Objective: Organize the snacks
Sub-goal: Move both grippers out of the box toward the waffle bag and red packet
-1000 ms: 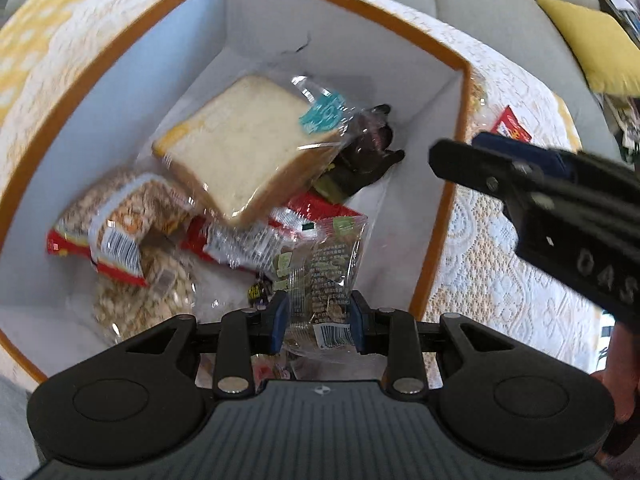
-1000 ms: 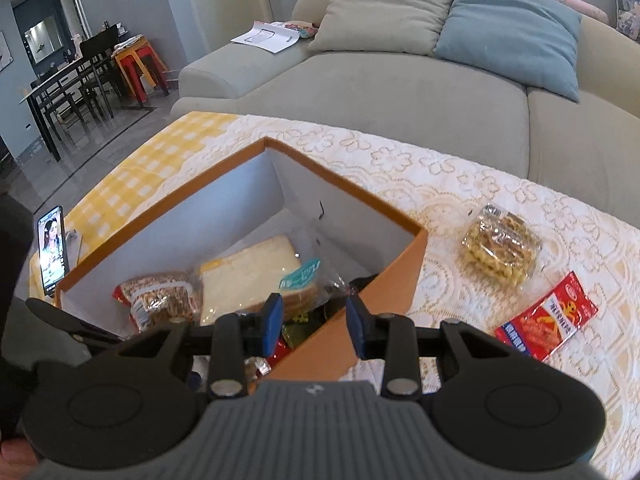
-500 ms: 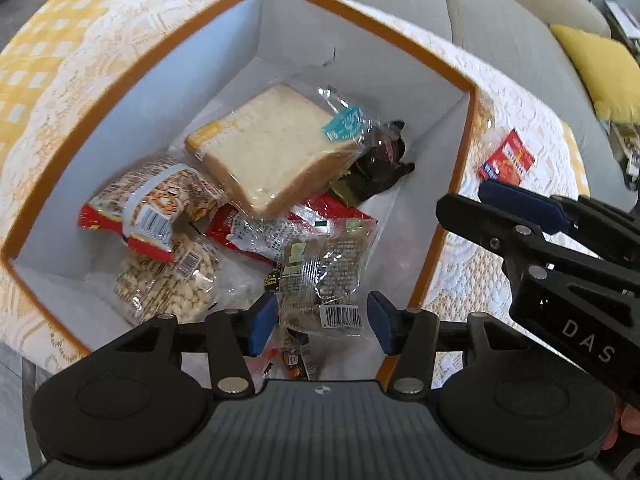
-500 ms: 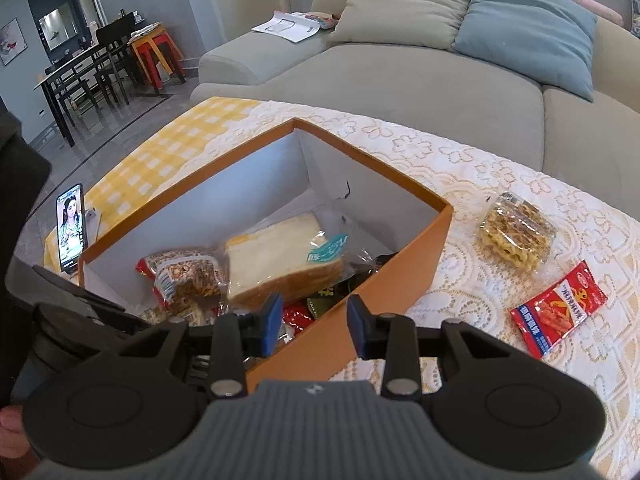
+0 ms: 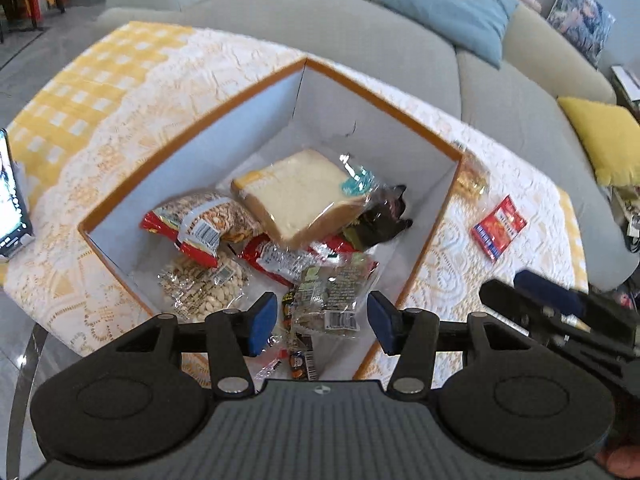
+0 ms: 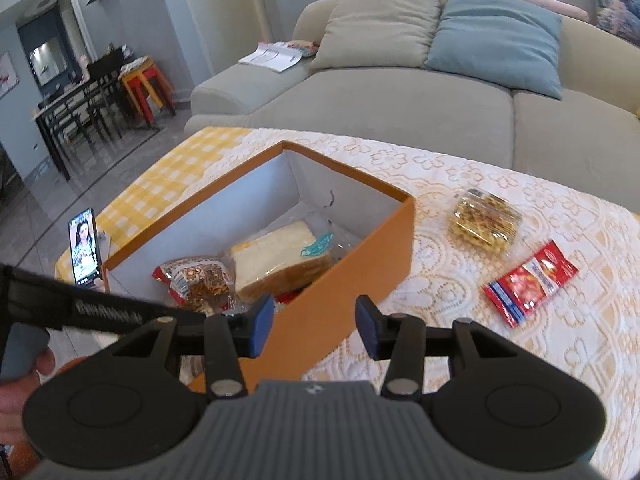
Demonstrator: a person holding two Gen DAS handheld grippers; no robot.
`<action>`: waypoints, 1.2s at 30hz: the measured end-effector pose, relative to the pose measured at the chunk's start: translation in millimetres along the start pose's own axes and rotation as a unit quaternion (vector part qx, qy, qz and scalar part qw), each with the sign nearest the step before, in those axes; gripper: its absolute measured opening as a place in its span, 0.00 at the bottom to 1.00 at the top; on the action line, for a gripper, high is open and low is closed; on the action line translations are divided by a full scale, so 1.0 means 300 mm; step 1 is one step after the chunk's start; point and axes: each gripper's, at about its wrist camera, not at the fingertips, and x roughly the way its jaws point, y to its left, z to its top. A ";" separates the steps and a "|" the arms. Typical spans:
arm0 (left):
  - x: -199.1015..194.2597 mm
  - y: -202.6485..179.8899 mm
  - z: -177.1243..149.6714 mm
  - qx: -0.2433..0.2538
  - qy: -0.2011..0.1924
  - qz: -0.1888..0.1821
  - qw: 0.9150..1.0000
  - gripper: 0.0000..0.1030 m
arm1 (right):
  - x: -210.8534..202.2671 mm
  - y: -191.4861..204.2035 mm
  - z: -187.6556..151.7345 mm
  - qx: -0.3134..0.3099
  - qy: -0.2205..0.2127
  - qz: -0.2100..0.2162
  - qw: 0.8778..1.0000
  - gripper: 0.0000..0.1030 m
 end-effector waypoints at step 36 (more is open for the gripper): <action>0.296 -0.680 0.006 0.307 -0.019 0.043 0.951 0.59 | 0.053 -0.558 -0.145 0.138 -0.020 -0.138 0.981 0.58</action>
